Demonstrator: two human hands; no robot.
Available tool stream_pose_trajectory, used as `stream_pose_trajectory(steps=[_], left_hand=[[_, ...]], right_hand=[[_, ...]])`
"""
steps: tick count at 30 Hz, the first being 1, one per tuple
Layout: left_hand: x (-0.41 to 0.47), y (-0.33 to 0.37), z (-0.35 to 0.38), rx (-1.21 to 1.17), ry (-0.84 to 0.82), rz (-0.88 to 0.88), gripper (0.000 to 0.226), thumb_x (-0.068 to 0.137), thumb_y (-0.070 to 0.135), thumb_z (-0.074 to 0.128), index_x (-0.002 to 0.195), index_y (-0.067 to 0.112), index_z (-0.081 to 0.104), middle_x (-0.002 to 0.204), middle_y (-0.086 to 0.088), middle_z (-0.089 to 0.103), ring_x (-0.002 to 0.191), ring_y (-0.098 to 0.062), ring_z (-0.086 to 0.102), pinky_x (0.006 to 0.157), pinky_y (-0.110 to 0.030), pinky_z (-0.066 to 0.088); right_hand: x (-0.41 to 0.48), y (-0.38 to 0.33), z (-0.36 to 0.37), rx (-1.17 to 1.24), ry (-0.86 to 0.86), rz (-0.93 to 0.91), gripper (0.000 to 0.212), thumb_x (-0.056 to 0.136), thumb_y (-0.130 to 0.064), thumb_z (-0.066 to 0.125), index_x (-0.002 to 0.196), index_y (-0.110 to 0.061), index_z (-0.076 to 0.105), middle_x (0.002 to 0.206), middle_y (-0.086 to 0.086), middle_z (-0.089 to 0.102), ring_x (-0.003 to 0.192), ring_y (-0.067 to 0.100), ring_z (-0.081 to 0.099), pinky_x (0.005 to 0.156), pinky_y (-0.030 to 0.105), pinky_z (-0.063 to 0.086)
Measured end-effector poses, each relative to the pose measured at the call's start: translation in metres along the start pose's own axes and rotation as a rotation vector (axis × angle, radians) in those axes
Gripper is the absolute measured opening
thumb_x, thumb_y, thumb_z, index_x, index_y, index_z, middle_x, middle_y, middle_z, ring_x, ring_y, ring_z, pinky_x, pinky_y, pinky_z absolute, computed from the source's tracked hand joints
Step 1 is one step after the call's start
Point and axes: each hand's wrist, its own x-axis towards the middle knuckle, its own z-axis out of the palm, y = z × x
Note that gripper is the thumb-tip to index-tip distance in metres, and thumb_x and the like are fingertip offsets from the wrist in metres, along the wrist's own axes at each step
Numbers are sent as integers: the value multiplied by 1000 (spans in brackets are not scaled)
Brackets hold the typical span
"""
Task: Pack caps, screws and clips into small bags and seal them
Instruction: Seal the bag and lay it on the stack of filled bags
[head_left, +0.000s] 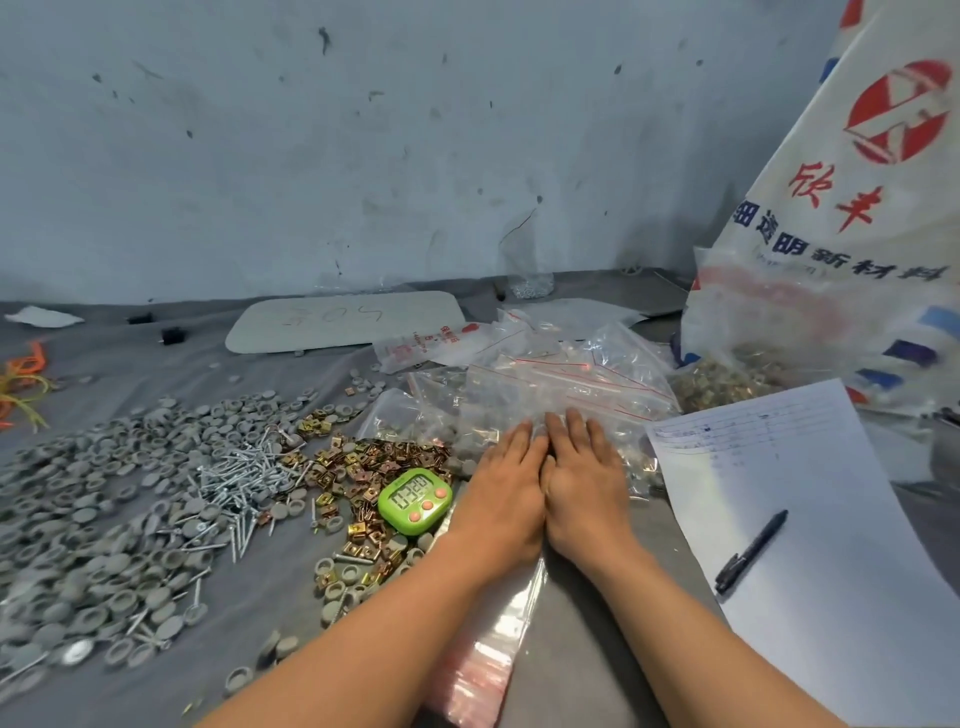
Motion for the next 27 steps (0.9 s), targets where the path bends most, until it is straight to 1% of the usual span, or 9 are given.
stream_pose_trajectory(steps=[4, 7, 10, 13, 16, 19, 21, 23, 27], left_hand=[[-2, 7, -5, 8, 92, -92, 68, 103, 30, 49, 162, 16, 19, 168, -9, 22, 155, -23, 20, 127, -40, 6], [-11, 17, -24, -222, 508, -232, 45, 102, 27, 56, 146, 20, 52, 149, -1, 55, 138, -17, 47, 123, -38, 21], [-34, 16, -53, -371, 799, -327, 36, 96, 23, 66, 132, 20, 63, 123, 4, 68, 115, -12, 56, 105, -30, 41], [-72, 1, -74, -319, 820, -330, 31, 92, 15, 68, 123, 22, 68, 114, 7, 69, 106, -3, 51, 97, -24, 38], [-113, -14, -82, -300, 710, -394, 32, 91, 9, 64, 118, 24, 70, 111, 8, 69, 107, -10, 56, 99, -32, 43], [-144, -23, -80, -369, 609, -546, 36, 95, 9, 59, 121, 32, 66, 115, 15, 64, 111, -5, 54, 101, -29, 43], [-160, -28, -79, -419, 631, -639, 36, 95, 10, 59, 119, 37, 64, 111, 22, 60, 108, -1, 53, 99, -27, 41], [-173, -32, -80, -417, 661, -693, 36, 95, 11, 61, 116, 40, 63, 107, 25, 57, 106, 1, 51, 97, -25, 38], [-187, -33, -79, -437, 633, -729, 36, 95, 11, 61, 110, 44, 62, 108, 21, 59, 109, -4, 53, 96, -25, 37]], right_hand=[[-4, -2, -4, 46, 18, 4, 59, 111, -31, 23, 166, -19, 8, 175, 2, 3, 161, 24, -2, 129, 44, 8], [-15, -8, -13, 270, 157, 66, 59, 109, -35, 38, 164, -21, 21, 171, 5, 21, 159, 25, 11, 128, 44, 13], [-41, -19, -26, 601, 428, 125, 71, 98, -31, 66, 160, -25, 33, 163, 12, 37, 155, 29, 23, 126, 47, 22], [-77, -39, -26, 624, 376, 38, 70, 93, -30, 72, 157, -31, 41, 160, 15, 42, 151, 29, 31, 124, 45, 26], [-104, -63, -17, 461, 59, -80, 65, 95, -38, 65, 155, -28, 43, 158, 9, 46, 148, 27, 33, 122, 38, 25], [-113, -69, -18, 396, -199, -81, 55, 99, -41, 56, 150, -24, 46, 158, 3, 46, 150, 27, 32, 119, 40, 31], [-112, -67, -28, 376, -196, -84, 31, 98, -38, 58, 127, -28, 55, 130, 0, 62, 128, 29, 52, 104, 41, 45], [-114, -66, -36, 306, -168, -87, 13, 96, -40, 60, 102, -28, 56, 100, -5, 63, 96, 25, 61, 85, 40, 51], [-115, -71, -45, 226, -120, -87, 21, 97, -42, 60, 85, -25, 57, 86, -6, 65, 81, 18, 61, 68, 32, 43]])
